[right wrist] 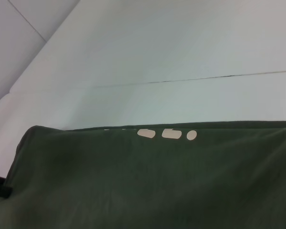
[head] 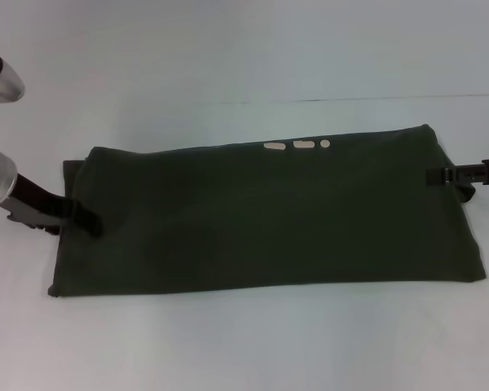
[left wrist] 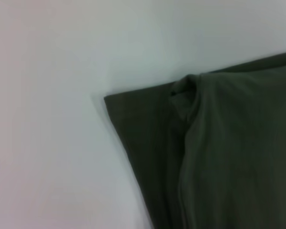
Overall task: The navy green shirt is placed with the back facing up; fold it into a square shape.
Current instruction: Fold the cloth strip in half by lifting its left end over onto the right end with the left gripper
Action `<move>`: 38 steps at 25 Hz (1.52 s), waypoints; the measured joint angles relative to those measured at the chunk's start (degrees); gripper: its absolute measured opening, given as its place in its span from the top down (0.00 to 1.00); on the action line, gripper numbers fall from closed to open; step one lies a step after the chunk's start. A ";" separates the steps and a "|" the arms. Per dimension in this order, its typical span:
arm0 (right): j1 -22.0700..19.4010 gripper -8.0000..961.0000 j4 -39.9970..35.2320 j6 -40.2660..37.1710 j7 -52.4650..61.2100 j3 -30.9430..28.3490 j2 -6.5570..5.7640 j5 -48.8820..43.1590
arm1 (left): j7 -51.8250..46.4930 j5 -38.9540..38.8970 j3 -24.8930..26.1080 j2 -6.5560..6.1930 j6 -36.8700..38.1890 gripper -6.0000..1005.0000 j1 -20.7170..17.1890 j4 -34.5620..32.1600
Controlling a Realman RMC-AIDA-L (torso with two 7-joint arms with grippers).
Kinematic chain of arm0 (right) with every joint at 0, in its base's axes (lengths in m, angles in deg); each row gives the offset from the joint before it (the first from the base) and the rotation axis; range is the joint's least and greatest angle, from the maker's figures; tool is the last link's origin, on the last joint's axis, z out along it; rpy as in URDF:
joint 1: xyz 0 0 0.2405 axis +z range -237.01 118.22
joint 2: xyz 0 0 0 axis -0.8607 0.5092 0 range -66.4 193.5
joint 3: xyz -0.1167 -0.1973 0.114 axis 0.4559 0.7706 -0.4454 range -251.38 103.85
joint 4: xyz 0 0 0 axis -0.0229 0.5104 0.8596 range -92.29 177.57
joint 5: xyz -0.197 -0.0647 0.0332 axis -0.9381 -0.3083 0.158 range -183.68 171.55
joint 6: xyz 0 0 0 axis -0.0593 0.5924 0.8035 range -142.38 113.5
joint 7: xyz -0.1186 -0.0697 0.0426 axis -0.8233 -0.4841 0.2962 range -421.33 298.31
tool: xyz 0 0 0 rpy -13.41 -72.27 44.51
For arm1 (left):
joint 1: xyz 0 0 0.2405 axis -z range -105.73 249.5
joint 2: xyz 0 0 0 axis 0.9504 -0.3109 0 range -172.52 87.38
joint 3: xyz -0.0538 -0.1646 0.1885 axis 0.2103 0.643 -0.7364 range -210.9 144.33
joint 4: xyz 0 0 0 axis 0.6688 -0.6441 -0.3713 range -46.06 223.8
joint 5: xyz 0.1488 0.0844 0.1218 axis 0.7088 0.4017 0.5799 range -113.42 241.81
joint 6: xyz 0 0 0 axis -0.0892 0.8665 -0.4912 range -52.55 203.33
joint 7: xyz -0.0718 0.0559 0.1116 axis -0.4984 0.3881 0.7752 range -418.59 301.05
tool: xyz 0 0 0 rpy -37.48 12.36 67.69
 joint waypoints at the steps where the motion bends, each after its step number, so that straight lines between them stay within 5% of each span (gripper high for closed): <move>1: 0.00 0.03 0.00 0.00 -0.01 0.00 -0.02 0.00 | 0.00 0.00 -0.05 0.01 0.00 0.22 0.08 0.13; 38: 0.18 0.03 -0.18 0.03 0.41 0.00 -0.10 0.00 | 2.39 -0.50 -0.33 0.86 1.78 0.22 1.70 0.11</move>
